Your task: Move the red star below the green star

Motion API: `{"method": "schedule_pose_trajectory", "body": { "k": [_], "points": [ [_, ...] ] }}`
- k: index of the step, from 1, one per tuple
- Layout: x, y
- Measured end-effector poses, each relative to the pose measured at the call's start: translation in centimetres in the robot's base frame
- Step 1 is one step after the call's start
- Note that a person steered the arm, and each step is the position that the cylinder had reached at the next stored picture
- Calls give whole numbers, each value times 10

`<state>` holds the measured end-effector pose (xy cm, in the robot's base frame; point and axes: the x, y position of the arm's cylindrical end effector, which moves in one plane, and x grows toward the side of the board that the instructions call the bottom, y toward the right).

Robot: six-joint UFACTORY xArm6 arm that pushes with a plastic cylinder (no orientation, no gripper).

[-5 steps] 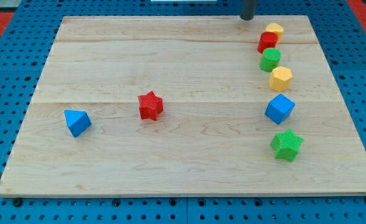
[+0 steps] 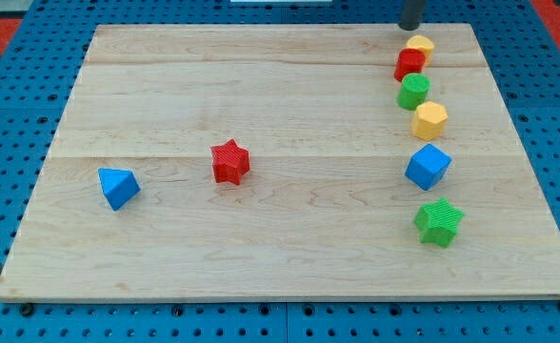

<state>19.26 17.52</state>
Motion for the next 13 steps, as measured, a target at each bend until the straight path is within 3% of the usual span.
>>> {"method": "schedule_pose_trajectory", "body": {
  "k": [1, 3, 4, 5, 6, 9, 10, 12, 13],
  "points": [
    [-1, -29],
    [0, -31],
    [20, -42],
    [80, -116],
    [83, -168],
    [243, -223],
    [239, -275],
    [311, -242],
    [315, -296]
  ]
}}
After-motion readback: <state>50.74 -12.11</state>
